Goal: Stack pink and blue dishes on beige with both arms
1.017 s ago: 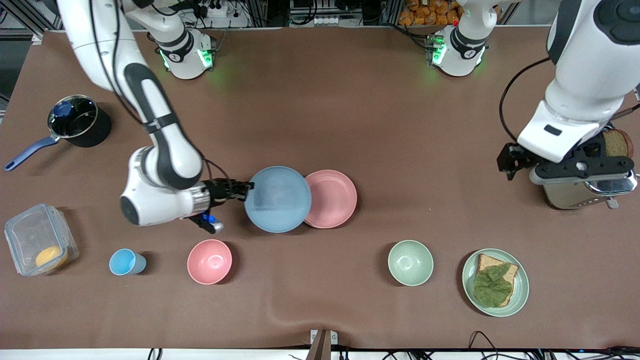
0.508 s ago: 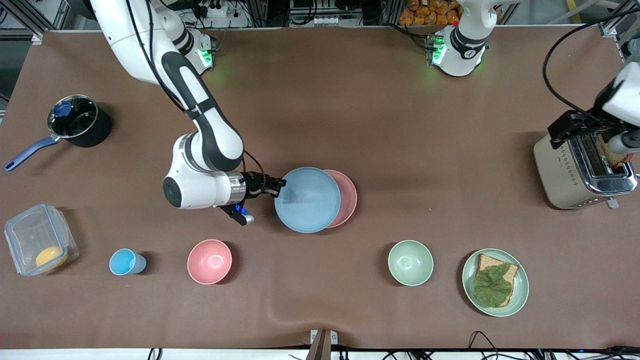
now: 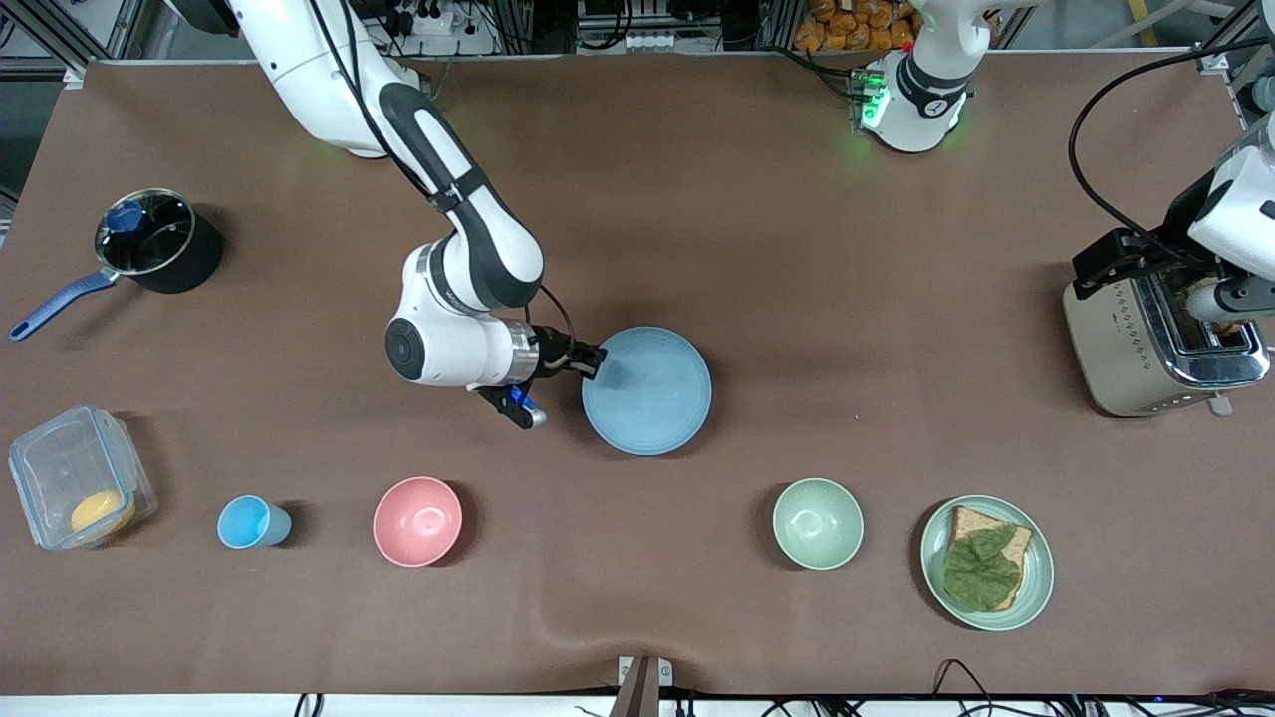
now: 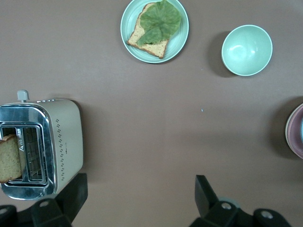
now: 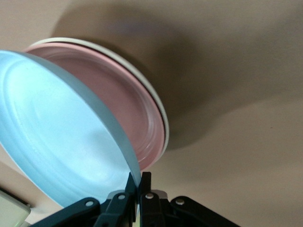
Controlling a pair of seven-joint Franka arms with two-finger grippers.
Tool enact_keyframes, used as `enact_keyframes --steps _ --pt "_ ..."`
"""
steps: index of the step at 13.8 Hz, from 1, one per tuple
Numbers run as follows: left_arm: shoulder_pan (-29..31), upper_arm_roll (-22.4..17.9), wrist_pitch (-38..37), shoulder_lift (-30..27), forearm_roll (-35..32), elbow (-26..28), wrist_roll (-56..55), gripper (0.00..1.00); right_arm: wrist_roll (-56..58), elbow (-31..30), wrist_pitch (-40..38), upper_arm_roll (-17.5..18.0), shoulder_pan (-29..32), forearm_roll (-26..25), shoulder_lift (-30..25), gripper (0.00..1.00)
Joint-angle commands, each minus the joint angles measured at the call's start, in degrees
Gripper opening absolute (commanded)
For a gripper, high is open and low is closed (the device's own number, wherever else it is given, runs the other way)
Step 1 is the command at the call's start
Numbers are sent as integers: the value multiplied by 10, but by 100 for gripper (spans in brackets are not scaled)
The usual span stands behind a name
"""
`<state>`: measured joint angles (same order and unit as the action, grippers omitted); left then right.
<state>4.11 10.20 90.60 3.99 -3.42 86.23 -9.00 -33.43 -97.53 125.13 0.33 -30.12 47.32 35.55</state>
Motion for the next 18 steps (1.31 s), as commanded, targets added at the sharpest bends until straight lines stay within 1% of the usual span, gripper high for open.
enact_keyframes --steps 1,4,6,9,10,11,14,15,17,18 --pt "-4 1 -7 1 5 2 -8 100 -1 -19 8 -6 -7 15 -7 0" --pt "7 -5 -13 -6 11 2 -6 100 -1 -20 11 -6 -10 15 -7 0" --pt "12 -5 -31 -17 13 2 -6 100 -1 -19 9 -6 -10 15 -7 0" --pt "12 -1 -37 -24 14 -4 -5 100 -14 -16 9 -6 -6 15 -7 32" --pt "12 1 -37 -25 13 -4 -7 100 -47 -11 11 -7 -7 15 -7 58" --pt "12 0 -38 -29 13 -4 -5 100 -77 -4 12 -8 -9 11 -9 100" --pt "12 2 -38 -31 14 -4 -3 100 -81 7 0 -16 11 1 -21 100" --pt "8 3 -38 -32 13 -4 -5 100 -79 7 -21 -19 25 -24 -31 100" --pt "7 7 -38 -32 13 -4 -5 100 -46 28 -83 -20 56 -127 -44 100" --pt "9 10 -38 -32 13 -4 -1 100 -18 34 -116 -19 79 -167 -53 100"
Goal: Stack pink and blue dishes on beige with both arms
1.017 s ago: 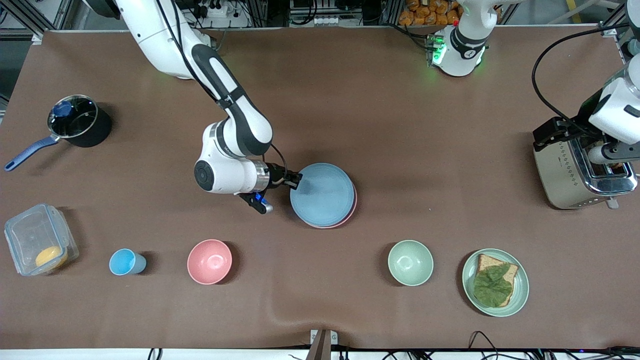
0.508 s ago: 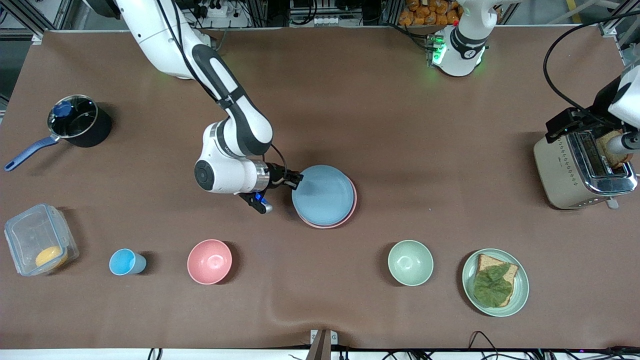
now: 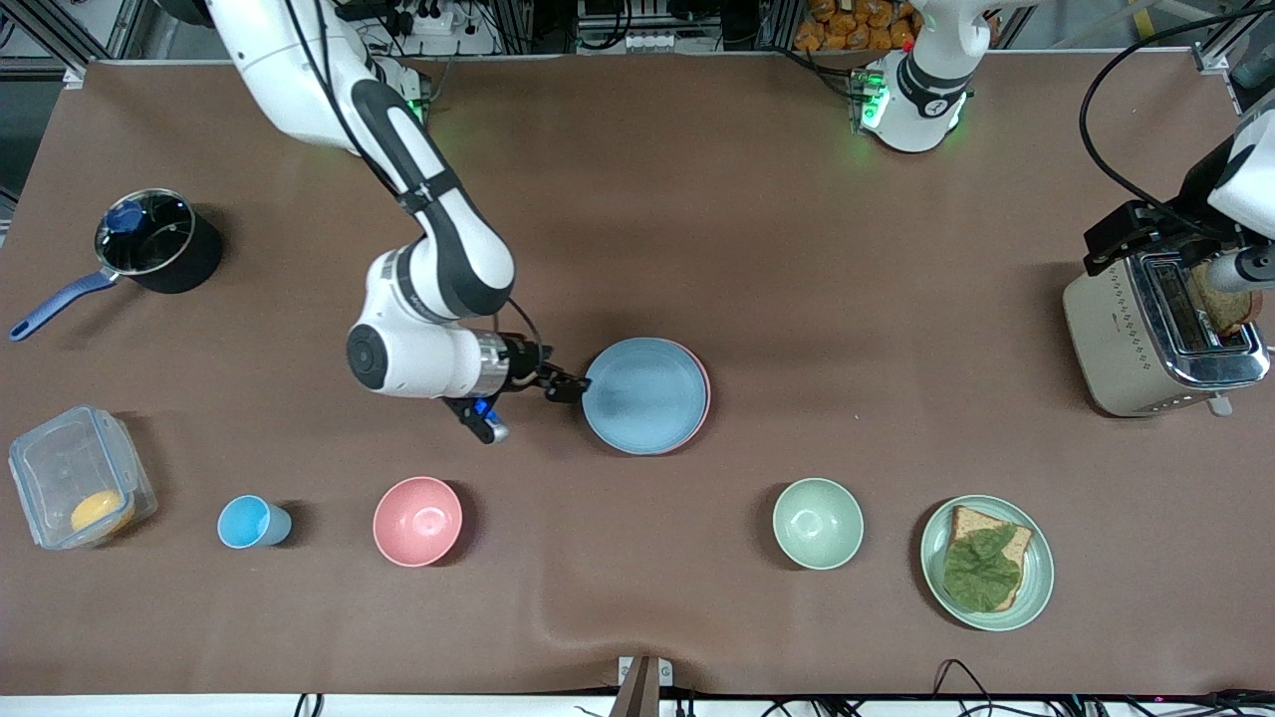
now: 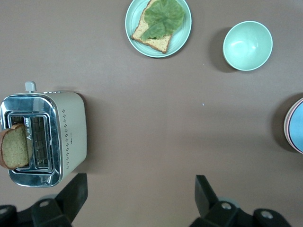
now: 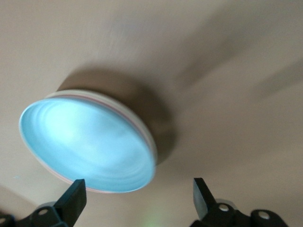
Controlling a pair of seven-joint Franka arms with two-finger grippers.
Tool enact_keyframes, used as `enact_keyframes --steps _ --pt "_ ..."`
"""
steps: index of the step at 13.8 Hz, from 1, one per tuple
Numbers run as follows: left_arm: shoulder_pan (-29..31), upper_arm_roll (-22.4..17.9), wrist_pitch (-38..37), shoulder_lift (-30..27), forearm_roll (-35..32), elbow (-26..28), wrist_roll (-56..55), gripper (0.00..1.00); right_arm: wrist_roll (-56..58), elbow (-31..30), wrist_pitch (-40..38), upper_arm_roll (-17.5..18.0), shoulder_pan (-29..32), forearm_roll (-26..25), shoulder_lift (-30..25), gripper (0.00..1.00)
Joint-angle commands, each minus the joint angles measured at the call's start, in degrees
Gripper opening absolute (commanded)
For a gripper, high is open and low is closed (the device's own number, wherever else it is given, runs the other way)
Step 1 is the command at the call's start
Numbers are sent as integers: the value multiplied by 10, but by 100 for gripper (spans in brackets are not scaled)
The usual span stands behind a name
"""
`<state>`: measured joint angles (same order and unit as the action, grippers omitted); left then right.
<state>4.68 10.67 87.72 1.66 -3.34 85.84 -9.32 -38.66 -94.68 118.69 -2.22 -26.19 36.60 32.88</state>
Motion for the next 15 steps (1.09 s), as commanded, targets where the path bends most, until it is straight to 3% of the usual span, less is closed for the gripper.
enact_keyframes --steps 1,3,5,8,12,15 --pt "4 7 -10 -9 12 -1 5 100 78 13 -78 6 62 -83 -35 100" --pt "6 7 -15 -9 13 -1 4 100 202 12 -123 6 119 -119 -61 100" --pt "6 5 -15 -9 13 -1 1 100 298 10 -164 6 179 -189 -84 100" --pt "7 1 -31 -6 12 -16 2 100 365 8 -204 6 207 -289 -140 100" --pt "7 0 -32 -6 10 -16 4 100 514 8 -246 6 264 -318 -208 100" --pt "7 -1 -32 -5 13 -16 5 100 515 -11 -270 9 263 -378 -264 100"
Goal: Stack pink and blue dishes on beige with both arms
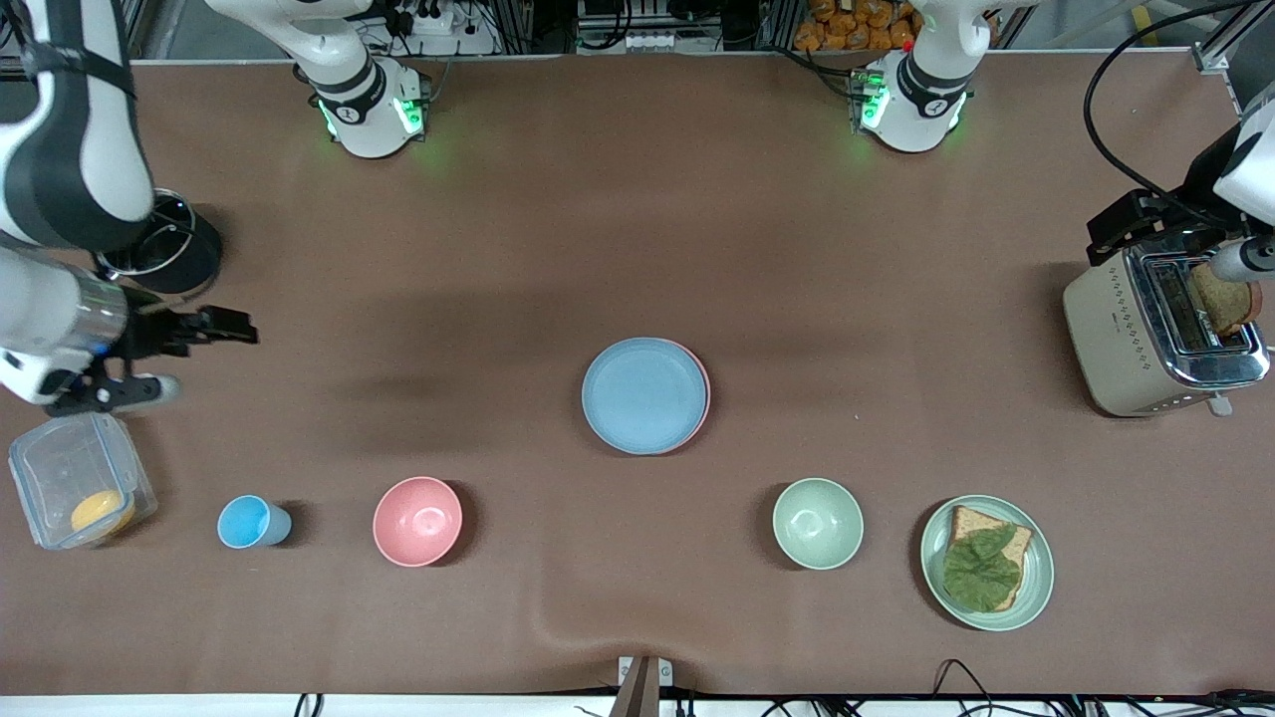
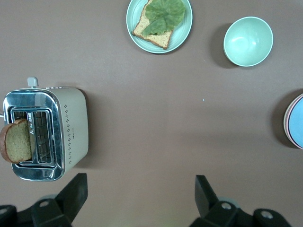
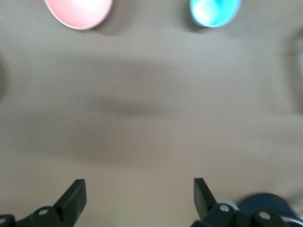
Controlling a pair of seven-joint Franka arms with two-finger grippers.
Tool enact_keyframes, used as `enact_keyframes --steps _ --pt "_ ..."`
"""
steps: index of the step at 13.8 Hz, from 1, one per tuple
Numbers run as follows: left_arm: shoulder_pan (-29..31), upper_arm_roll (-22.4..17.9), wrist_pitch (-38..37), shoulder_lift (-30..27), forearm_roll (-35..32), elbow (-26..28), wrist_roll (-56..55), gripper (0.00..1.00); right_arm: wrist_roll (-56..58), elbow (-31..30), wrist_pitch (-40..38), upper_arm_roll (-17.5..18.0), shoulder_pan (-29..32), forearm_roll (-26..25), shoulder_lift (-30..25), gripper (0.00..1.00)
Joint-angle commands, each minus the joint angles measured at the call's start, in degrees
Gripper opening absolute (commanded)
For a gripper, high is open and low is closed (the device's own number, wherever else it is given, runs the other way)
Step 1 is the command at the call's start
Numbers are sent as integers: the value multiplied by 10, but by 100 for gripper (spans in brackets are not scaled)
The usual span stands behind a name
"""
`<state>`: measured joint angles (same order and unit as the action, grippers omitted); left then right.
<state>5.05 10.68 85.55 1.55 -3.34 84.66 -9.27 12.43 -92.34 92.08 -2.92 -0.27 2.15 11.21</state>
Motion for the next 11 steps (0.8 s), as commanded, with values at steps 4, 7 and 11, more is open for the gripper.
enact_keyframes --steps 4,7,11 --pt "2 0 -10 -3 5 -4 5 100 -94 -36 -29 24 -3 -33 -115 100" --pt "2 1 -10 -3 4 -4 5 100 -95 -29 -37 23 -2 -27 -130 100" --pt "2 2 -10 -2 6 -3 7 100 -98 -16 -37 20 2 -26 -129 100"
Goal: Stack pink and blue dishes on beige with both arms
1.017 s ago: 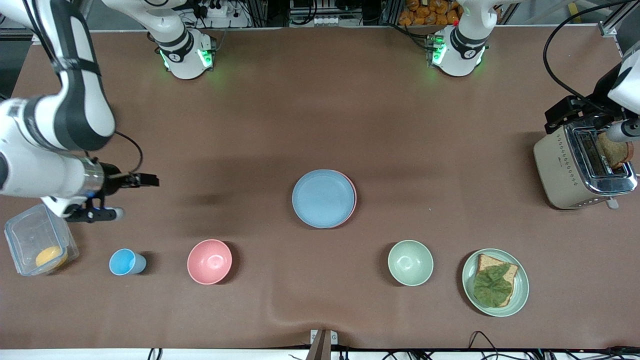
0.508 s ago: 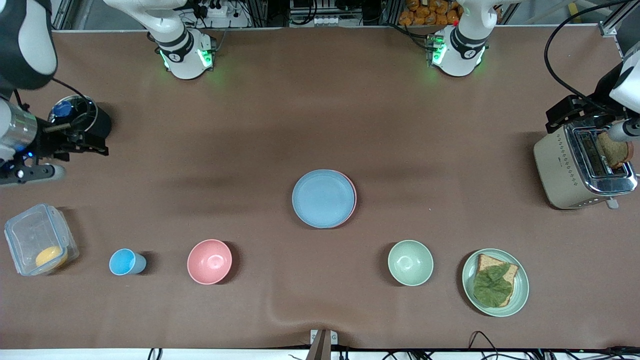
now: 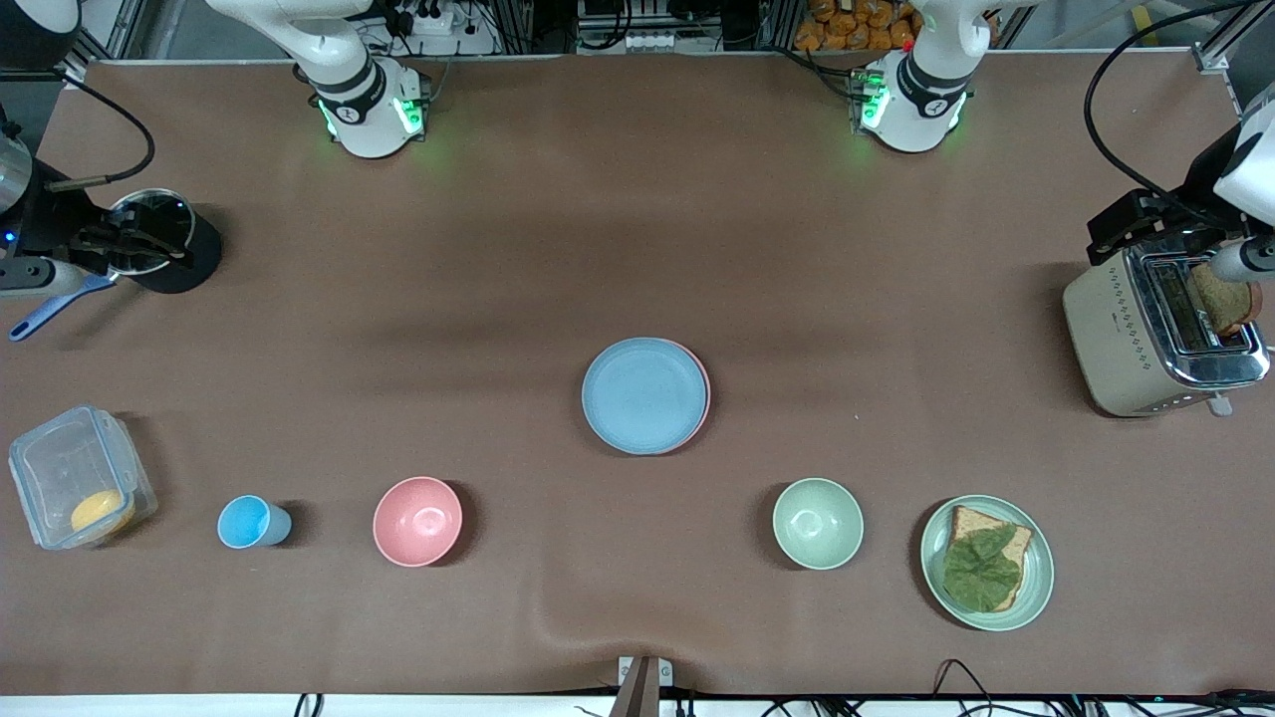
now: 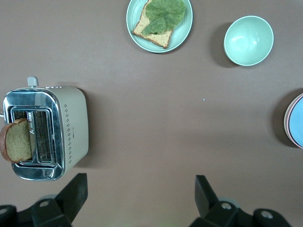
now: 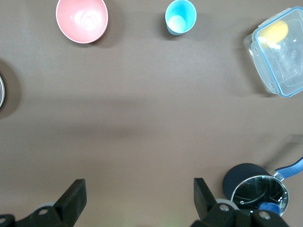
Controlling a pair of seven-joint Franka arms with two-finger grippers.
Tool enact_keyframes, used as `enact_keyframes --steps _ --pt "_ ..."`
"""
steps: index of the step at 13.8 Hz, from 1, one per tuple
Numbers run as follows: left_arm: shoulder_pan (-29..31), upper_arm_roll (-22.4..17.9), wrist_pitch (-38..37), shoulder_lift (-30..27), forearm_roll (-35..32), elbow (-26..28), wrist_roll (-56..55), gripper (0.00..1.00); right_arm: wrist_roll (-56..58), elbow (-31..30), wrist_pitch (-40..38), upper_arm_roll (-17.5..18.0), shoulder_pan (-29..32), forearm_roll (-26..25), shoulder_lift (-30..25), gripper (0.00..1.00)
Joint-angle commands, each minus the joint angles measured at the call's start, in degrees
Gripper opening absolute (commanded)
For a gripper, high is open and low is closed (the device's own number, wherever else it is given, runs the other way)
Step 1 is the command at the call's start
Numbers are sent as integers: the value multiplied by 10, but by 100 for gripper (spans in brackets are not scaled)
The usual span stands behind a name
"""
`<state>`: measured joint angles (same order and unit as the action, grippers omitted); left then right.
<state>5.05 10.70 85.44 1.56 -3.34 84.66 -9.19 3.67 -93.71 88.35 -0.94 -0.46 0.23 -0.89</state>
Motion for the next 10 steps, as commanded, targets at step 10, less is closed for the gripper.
enact_keyframes --steps 10 --pt "3 0 -8 0 4 -4 7 100 -9 51 -14 1 3 -15 37 100"
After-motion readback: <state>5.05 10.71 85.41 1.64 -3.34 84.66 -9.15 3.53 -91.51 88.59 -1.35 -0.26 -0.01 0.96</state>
